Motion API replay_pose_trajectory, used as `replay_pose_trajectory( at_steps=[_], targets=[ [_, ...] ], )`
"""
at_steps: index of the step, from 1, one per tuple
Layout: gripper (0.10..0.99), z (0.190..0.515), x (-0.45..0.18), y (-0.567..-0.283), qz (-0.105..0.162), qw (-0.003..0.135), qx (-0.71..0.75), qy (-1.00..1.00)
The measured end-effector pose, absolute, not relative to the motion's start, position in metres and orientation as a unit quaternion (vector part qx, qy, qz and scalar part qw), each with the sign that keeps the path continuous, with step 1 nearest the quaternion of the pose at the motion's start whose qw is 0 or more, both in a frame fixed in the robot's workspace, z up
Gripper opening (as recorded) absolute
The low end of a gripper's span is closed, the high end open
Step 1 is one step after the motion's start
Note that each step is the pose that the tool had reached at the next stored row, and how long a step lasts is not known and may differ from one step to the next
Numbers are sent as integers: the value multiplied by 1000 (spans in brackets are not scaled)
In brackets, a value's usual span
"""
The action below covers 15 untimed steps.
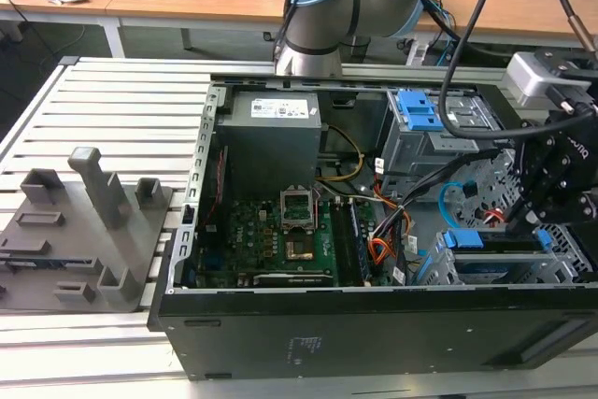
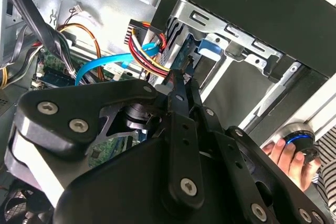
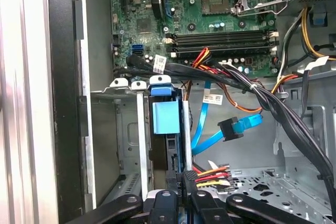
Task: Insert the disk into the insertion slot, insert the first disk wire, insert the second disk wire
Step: 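Insert the first disk wire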
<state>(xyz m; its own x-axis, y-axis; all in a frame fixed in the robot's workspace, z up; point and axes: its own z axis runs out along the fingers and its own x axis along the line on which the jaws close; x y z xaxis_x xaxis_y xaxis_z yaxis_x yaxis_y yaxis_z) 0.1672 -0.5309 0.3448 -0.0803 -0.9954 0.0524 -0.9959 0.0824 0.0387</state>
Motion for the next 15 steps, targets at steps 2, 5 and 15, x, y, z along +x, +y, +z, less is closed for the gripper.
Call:
replay_pose_trajectory(
  at_steps=[2,5,15],
  targets=[
    [161,343,167,-531,3,32,677,-735],
    [161,341,167,-532,3,32,677,-735],
    [173,336,173,-532,2,31,677,-735]
  ],
)
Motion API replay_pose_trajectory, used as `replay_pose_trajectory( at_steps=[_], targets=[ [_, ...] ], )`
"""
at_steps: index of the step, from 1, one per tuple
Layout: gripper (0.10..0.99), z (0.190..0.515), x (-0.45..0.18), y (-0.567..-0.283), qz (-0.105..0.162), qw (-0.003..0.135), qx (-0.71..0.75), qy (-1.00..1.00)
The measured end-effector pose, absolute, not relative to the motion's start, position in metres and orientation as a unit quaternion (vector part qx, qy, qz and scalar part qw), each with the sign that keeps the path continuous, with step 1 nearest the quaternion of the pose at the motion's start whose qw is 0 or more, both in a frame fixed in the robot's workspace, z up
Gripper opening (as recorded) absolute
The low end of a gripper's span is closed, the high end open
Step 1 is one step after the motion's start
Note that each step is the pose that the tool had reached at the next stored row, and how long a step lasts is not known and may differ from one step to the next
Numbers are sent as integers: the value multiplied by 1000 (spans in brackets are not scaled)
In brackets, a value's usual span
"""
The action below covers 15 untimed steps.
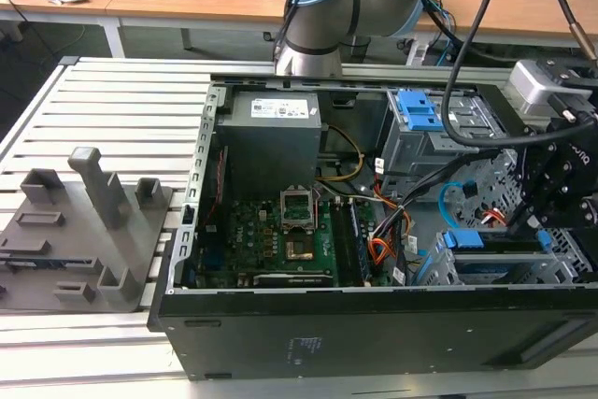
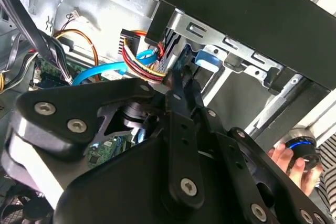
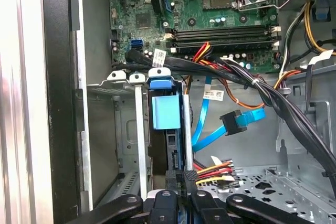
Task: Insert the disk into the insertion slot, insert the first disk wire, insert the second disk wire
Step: 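Insert the first disk wire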
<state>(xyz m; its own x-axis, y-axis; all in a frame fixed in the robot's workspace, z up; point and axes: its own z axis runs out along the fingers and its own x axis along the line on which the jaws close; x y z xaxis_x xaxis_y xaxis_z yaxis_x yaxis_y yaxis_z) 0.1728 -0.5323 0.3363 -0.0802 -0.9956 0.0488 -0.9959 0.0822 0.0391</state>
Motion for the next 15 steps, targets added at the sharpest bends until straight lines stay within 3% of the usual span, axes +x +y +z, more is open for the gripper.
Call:
replay_pose_trajectory(
  at_steps=[1,15],
  targets=[
    [235,337,173,-532,3,32,677,-735],
    [235,370,173,-532,3,32,677,-735]
  ],
)
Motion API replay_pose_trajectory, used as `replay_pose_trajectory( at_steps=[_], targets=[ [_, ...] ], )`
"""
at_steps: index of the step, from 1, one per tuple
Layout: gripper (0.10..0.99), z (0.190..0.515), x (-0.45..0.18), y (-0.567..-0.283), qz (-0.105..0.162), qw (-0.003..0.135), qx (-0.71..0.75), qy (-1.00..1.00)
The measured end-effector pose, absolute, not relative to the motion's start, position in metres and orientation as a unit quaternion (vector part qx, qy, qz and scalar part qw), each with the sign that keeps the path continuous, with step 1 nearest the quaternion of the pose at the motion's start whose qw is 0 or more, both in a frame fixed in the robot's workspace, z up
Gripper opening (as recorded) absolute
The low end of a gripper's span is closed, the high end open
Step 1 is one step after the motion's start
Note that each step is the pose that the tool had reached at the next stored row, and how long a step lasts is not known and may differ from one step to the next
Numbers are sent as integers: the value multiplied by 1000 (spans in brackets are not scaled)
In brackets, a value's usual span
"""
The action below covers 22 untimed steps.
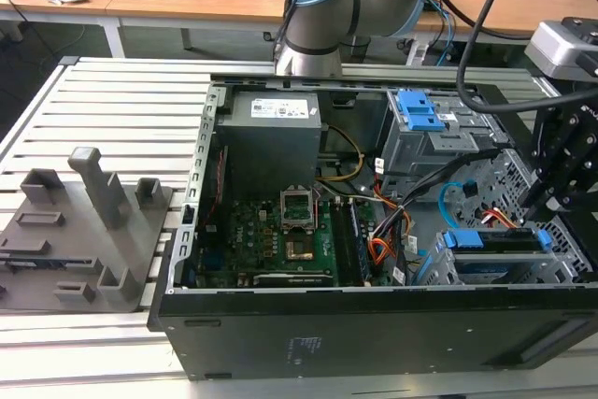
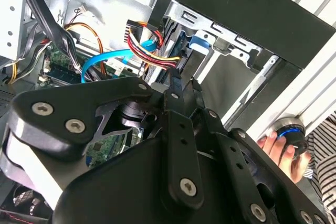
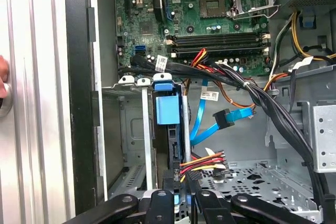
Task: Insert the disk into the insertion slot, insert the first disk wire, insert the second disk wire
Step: 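Insert the first disk wire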
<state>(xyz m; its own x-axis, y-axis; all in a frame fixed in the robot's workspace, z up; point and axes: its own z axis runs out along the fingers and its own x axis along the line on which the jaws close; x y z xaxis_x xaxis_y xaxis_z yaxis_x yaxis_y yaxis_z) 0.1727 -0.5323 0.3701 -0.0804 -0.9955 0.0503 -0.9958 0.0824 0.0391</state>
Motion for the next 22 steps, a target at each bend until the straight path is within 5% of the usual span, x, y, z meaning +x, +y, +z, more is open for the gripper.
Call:
replay_pose_trajectory(
  at_steps=[6,8,10,14,17,22],
  targets=[
    [235,370,173,-532,3,32,677,-735],
    [427,371,173,-532,3,32,677,-735],
    [427,371,173,-532,3,32,677,-735],
    [675,371,173,-532,3,32,677,-735],
    [659,371,173,-532,3,32,677,-735],
    [349,371,173,-532,3,32,677,-735]
  ],
)
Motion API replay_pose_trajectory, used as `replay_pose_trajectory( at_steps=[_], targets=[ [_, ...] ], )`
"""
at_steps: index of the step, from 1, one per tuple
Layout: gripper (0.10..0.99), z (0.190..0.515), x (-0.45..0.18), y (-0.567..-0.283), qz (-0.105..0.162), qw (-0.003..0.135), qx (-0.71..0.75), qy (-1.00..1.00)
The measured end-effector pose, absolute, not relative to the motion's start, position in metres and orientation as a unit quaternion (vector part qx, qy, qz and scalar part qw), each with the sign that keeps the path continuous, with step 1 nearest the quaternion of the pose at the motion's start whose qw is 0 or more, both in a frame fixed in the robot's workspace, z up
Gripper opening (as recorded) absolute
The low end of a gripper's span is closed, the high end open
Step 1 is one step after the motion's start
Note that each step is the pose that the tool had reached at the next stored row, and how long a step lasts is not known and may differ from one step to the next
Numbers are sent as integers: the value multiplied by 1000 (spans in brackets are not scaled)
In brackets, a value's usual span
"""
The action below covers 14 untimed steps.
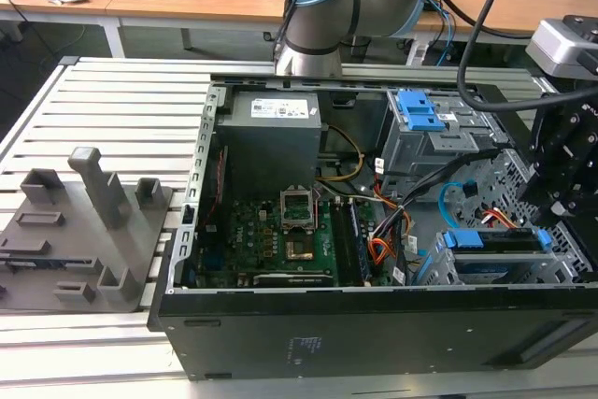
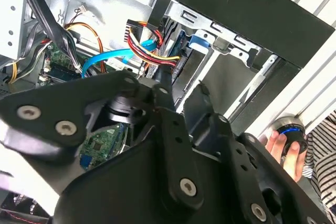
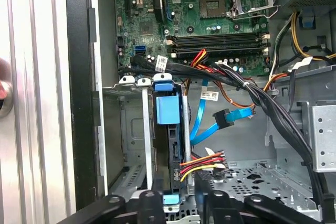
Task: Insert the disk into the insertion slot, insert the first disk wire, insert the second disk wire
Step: 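Insert the first disk wire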
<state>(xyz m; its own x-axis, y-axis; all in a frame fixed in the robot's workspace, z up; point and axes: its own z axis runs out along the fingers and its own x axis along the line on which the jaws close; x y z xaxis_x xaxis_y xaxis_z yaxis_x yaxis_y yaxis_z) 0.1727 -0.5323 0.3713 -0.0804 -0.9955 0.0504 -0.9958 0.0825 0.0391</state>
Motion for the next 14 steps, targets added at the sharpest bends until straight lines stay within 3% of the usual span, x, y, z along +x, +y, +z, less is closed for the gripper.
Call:
replay_pose_trajectory(
  at_steps=[1,2,3,14],
  targets=[
    [286,371,173,-532,3,32,677,-735],
    [286,371,173,-532,3,32,677,-735],
    [106,372,173,-532,3,32,677,-735],
    [106,372,132,-532,3,32,677,-735]
  ],
)
